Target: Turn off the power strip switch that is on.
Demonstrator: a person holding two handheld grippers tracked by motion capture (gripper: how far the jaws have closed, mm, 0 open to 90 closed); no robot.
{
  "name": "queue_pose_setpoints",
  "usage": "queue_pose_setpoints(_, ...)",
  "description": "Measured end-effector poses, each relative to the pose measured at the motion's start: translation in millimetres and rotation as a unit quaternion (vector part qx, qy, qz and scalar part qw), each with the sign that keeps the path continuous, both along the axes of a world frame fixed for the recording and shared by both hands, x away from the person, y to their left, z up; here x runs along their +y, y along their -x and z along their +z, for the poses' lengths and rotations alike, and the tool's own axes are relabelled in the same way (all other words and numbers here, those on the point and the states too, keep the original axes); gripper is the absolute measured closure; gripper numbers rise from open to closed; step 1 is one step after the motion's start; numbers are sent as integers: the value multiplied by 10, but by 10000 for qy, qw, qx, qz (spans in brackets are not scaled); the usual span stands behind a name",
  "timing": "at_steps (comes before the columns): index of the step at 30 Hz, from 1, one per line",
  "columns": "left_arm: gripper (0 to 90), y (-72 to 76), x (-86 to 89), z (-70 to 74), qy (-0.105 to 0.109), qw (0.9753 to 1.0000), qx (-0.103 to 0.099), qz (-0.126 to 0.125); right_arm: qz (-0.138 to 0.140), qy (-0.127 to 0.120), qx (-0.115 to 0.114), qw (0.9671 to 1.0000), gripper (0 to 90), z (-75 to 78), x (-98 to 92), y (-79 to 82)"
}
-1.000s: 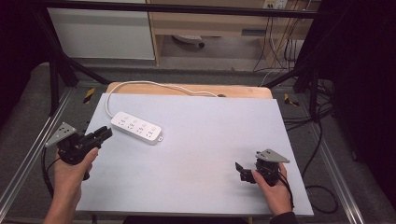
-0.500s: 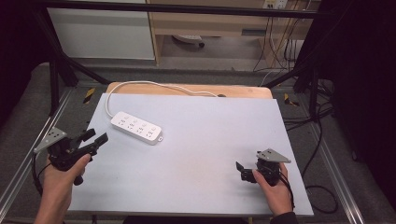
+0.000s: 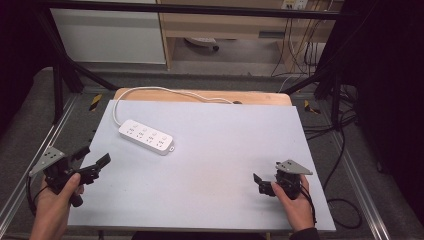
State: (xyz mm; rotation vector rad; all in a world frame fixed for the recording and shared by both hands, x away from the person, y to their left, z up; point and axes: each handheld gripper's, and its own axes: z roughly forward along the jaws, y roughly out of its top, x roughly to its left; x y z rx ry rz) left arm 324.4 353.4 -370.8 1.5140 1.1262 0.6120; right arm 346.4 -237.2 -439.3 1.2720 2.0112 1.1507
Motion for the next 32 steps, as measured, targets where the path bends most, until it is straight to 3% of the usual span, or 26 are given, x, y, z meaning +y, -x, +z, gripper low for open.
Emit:
queue_pose_setpoints(6,113,15,61,-107,-56,9999,64,81,-41,-43,-2,10000,45,8,-32,13)
queue_pose_setpoints(13,112,7,22,-264,-227,9996,142,-11,-90,-50,-8,9999,45,13,-75,25)
queue_pose_setpoints(21,107,-58,-170,-472,-431,9982,383,-190,-143,-35,16,9999,44,6,-111,32)
queue_pose_setpoints(25,106,-79,-316,-590,-685,9953,560,-402,-189,14,42,9998,43,-7,-141,30)
queue_pose_setpoints(29,95,-80,-398,-626,-759,9940,602,-508,-307,124,191,9993,43,-54,-163,17)
queue_pose_setpoints(32,92,-91,-439,-639,-820,9933,678,-455,-363,242,317,9985,43,-102,-165,-14)
